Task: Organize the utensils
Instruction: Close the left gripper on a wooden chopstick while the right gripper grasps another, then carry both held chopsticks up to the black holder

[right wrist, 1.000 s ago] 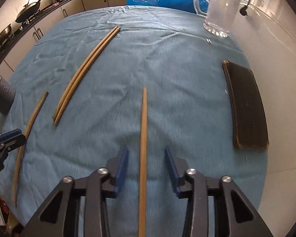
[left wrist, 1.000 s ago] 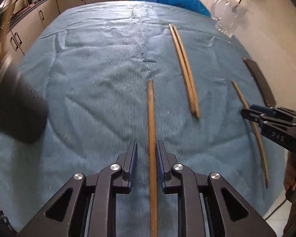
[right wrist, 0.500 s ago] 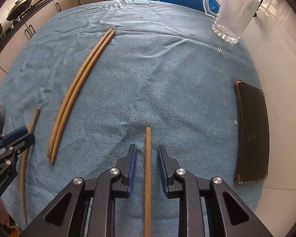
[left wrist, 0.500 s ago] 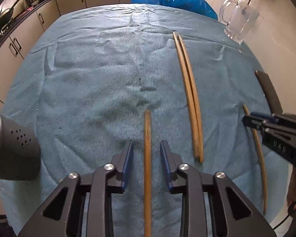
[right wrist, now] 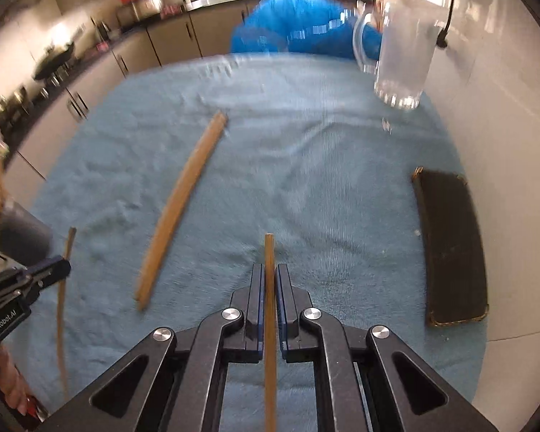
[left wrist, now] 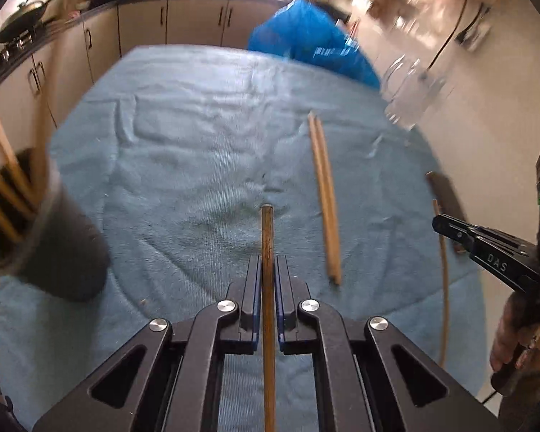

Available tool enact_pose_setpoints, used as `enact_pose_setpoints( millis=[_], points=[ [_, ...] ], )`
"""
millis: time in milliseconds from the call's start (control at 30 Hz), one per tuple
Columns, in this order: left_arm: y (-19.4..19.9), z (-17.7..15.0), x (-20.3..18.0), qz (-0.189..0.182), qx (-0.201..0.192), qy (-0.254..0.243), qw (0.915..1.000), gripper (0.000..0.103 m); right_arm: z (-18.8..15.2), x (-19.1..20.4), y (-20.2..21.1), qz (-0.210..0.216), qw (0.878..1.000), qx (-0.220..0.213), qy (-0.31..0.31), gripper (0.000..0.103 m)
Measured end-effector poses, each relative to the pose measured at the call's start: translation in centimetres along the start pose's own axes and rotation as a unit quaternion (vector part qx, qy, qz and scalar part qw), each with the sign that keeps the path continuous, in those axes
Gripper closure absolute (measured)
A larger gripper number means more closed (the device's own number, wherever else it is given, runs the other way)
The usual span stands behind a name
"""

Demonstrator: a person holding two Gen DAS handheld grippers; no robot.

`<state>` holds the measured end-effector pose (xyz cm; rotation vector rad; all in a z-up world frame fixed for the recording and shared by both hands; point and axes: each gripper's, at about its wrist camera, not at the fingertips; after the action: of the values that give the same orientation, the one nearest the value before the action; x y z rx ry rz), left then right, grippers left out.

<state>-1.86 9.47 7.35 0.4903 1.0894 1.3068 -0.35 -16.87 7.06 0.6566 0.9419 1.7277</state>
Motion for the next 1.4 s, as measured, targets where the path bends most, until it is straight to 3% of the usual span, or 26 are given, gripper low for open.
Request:
enact_pose_setpoints(
  millis=[300, 767, 1033, 1400],
  points=[
    [8.4, -2.9, -0.9, -0.048, -0.09, -0.022, 0.9945, 0.097, -1.1, 3.3, 8.0, -0.005, 0.994, -0.111, 0.012, 0.097],
    [18.3, -4.7, -0.4, -0.09, -0.199, -0.023, 0.9756, 0.097, -0.7, 7.6, 15.0, -0.005, 0.977, -0.21, 0.031, 0.097],
    [23.1, -1.2, 2.5, -0.057, -0.252, -0.006, 0.9661, 0.097, 3.3, 11.8, 17.7, 0.017, 0.964, -0.259, 0.061, 0.097],
    [26.0, 5.2, 7.9, -0.02, -0.316, 0.044, 0.9475, 0.097, 10.9, 19.3, 18.0, 0.085, 0.943, -0.31, 0.081, 0.096]
  ],
)
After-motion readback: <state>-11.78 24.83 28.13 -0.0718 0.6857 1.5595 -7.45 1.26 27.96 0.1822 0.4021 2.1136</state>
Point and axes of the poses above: each gripper's, at about its wrist camera, not at the fingertips, and y roughly against the way its jaws point, x to its left, z to its top, and after that the axes turned 15 degrees about y, right-handed
